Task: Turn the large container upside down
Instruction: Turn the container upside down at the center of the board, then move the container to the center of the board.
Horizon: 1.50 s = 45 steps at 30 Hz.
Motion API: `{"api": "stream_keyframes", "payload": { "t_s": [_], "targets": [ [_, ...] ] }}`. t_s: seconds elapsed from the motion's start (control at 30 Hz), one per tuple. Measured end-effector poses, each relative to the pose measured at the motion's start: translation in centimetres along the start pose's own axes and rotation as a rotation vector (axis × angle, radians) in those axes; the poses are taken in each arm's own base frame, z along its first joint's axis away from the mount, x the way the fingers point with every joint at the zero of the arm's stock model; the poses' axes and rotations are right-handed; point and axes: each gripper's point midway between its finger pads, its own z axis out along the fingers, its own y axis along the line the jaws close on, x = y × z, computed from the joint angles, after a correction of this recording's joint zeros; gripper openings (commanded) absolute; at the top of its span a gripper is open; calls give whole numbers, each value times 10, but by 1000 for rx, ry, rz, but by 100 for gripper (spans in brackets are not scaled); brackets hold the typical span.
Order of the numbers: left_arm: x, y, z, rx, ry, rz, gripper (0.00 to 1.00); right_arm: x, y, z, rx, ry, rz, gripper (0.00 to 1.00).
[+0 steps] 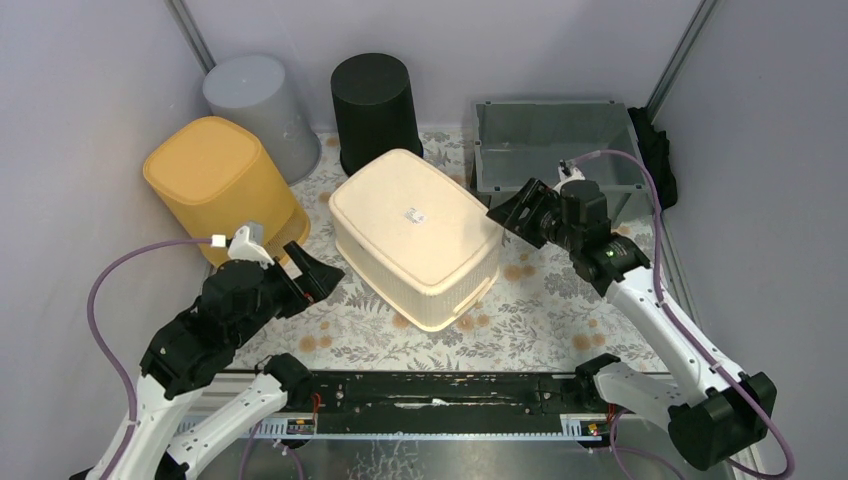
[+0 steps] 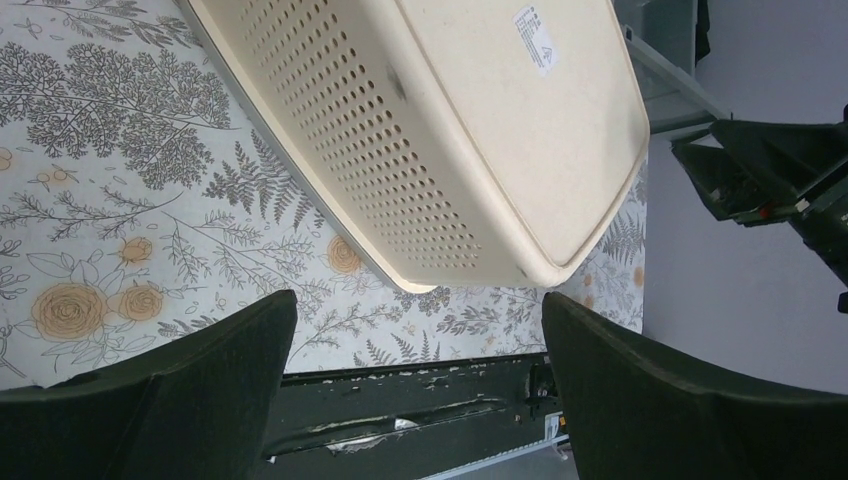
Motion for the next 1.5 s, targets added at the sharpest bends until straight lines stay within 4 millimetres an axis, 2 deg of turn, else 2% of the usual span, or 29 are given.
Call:
{"api": "stream_keyframes", "payload": {
  "t_s": [0.33, 0.47, 0.77, 1.0, 1.27, 1.5],
  "targets": [
    [9, 1, 10, -13, 43, 8, 100, -23, -33, 22, 63, 8, 49, 69],
    [17, 4, 17, -26, 71, 14, 100, -28, -39, 26, 64, 8, 57, 69],
    [28, 4, 37, -33, 110, 20, 100, -33, -33, 43, 3, 15, 30, 70],
    [30, 1, 56, -44, 121, 35, 100, -28, -30, 59, -48, 62, 20, 71],
    [30, -7, 82, -46, 122, 59, 100, -24, -15, 57, -136, 89, 3, 71],
    [32, -9, 104, -61, 124, 71, 100, -8, -22, 52, -159, 121, 12, 71]
  ]
}}
